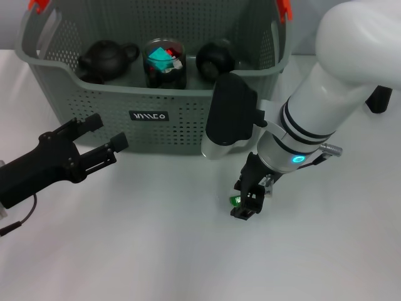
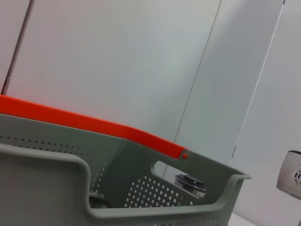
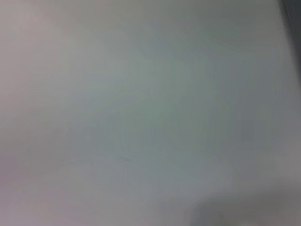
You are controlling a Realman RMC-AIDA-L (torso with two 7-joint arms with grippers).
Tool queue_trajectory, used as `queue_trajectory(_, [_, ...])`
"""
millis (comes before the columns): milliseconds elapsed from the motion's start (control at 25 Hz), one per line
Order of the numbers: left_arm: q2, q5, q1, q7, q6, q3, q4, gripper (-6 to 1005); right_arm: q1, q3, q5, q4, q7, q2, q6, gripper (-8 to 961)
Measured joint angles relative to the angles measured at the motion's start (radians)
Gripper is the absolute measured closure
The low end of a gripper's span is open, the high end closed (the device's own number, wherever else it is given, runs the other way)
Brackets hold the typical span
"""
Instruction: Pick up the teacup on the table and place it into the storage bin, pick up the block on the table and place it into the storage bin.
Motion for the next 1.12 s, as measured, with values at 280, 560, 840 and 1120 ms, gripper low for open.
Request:
queue_trajectory(280, [0.000,0.000,0.000,0.000,0.000,0.000,0.000,170,0.000,-0.003,-0.001,0.010,0.005,0.001,0.016,462])
queue_trajectory(560, [0.000,0.000,0.000,0.000,0.000,0.000,0.000,170,0.000,0.001,-0.015,0.009,0.013,0.003,0.015,650])
queue_trajectory(840, [0.000,0.000,0.000,0.000,0.004,0.001,0.000,170,0.000,0.010,-0.015,0.000,0.028,0.001,0.010,803])
queue_trajectory(1120, [0.000,0.000,0.000,0.000,0.006,0.001,0.000,170,-0.014,0.079,-0.015,-0.035,0.021,-0.005,-0.039,817])
